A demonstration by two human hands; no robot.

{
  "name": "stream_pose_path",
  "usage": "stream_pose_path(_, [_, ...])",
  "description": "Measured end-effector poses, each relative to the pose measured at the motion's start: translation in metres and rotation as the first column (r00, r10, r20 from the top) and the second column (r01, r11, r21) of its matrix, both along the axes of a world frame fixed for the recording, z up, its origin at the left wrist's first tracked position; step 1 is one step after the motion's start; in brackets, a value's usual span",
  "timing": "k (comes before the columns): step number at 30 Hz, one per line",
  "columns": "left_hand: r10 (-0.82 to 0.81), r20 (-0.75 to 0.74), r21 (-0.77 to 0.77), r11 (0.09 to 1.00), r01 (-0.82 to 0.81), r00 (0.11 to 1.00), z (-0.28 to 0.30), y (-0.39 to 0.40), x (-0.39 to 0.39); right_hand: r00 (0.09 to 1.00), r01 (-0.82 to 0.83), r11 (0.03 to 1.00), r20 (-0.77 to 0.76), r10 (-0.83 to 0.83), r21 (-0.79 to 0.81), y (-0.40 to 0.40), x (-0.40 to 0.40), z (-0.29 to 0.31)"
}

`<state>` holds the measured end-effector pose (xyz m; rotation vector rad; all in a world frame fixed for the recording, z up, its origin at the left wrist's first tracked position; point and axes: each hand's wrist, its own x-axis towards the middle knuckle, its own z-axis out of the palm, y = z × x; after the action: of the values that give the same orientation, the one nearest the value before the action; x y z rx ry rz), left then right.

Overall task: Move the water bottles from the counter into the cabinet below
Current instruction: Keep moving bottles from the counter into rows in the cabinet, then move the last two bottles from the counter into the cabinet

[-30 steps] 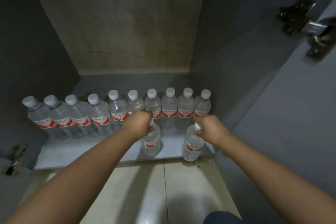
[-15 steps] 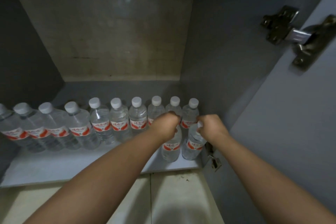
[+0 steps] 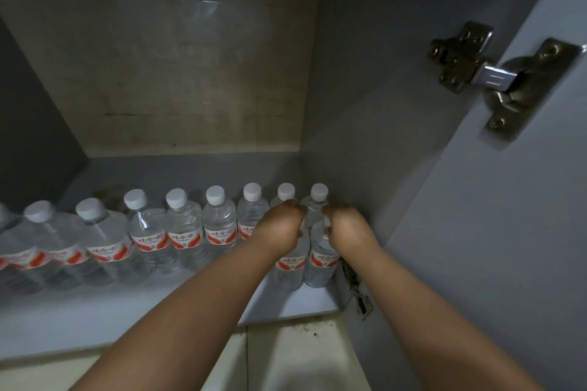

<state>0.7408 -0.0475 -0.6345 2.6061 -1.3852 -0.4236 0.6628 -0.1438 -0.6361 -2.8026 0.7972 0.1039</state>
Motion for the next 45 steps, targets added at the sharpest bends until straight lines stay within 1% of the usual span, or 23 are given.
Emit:
stream_pose_path(5, [0.009,-0.069,-0.002,1.000,-0.009,0.998,0.002,0.004,0.001,0.999,-0.007,0.999,-0.054,0.005,-0.038,0.006,0.000,0.001])
stream_pose_path(7, [0.009,-0.105,-0.024,1.000,-0.011,0.994,0.004,0.012,0.001,0.998,-0.015,0.999,-0.054,0.014,-0.029,0.009,0.000,0.003])
stream_pose_path(10, [0.058,-0.090,-0.030,0.998,-0.061,0.994,0.016,0.035,-0.003,1.000,-0.012,1.000,-0.022,0.011,-0.020,0.024,-0.003,0.017])
stream_pose_path(12, [0.130,-0.089,0.000,0.991,-0.130,0.988,0.029,0.057,-0.007,1.000,-0.021,1.000,-0.017,0.021,-0.014,0.045,-0.009,0.032])
stream_pose_path(14, [0.187,-0.049,0.072,0.980,-0.183,0.981,0.044,0.083,-0.012,0.995,-0.098,0.994,0.025,0.100,-0.052,0.069,-0.017,0.048])
stream_pose_path(15, [0.212,-0.031,0.108,0.972,-0.207,0.977,0.054,0.098,-0.015,0.991,-0.122,0.992,0.041,0.124,-0.034,0.080,-0.021,0.057])
stream_pose_path(16, [0.239,-0.021,0.131,0.963,-0.235,0.971,0.065,0.112,-0.020,0.989,-0.142,0.988,0.029,0.144,-0.056,0.090,-0.027,0.066])
stream_pose_path(18, [0.296,-0.017,0.181,0.940,-0.288,0.955,0.093,0.140,-0.032,0.987,-0.160,0.987,-0.008,0.159,-0.024,0.110,-0.039,0.088])
stream_pose_path(21, [0.368,-0.052,0.242,0.907,-0.346,0.929,0.150,0.184,-0.058,0.976,-0.216,0.976,-0.041,0.215,-0.028,0.142,-0.060,0.144])
stream_pose_path(24, [0.482,-0.091,0.205,0.866,-0.457,0.872,0.213,0.224,-0.091,0.957,-0.278,0.960,-0.087,0.278,0.009,0.176,-0.078,0.201])
stream_pose_path(26, [0.557,-0.104,0.243,0.818,-0.522,0.824,0.262,0.250,-0.105,0.939,-0.317,0.948,-0.130,0.318,0.030,0.198,-0.082,0.242])
stream_pose_path(27, [0.582,-0.104,0.276,0.796,-0.539,0.807,0.284,0.264,-0.107,0.936,-0.333,0.943,-0.114,0.333,0.024,0.209,-0.082,0.261])
stream_pose_path(29, [0.622,-0.084,0.290,0.762,-0.578,0.778,0.324,0.292,-0.106,0.933,-0.344,0.937,-0.093,0.348,0.060,0.232,-0.079,0.302])
stream_pose_path(31, [0.646,-0.030,0.268,0.741,-0.616,0.763,0.364,0.320,-0.100,0.935,-0.344,0.937,-0.067,0.348,0.058,0.257,-0.070,0.348])
stream_pose_path(33, [0.665,-0.004,0.239,0.726,-0.645,0.747,0.399,0.348,-0.092,0.945,-0.325,0.939,0.025,0.325,0.112,0.285,-0.053,0.390])
stream_pose_path(35, [0.676,0.020,0.207,0.718,-0.665,0.736,0.429,0.379,-0.080,0.932,-0.349,0.936,0.122,0.342,0.044,0.311,-0.036,0.422])
stream_pose_path(37, [0.682,0.040,0.164,0.716,-0.678,0.730,0.454,0.408,-0.065,0.922,-0.367,0.930,0.137,0.362,0.008,0.330,-0.020,0.443])
stream_pose_path(40, [0.702,0.106,0.071,0.701,-0.710,0.704,0.491,0.443,-0.041,0.920,-0.356,0.933,0.193,0.341,0.050,0.351,0.010,0.474])
stream_pose_path(42, [0.716,0.152,0.000,0.690,-0.724,0.682,0.513,0.457,-0.019,0.904,-0.337,0.942,0.283,0.321,0.006,0.357,0.033,0.498])
stream_pose_path(45, [0.734,0.186,-0.074,0.674,-0.735,0.654,0.539,0.466,0.019,0.885,-0.332,0.942,0.329,0.329,-0.050,0.356,0.073,0.533])
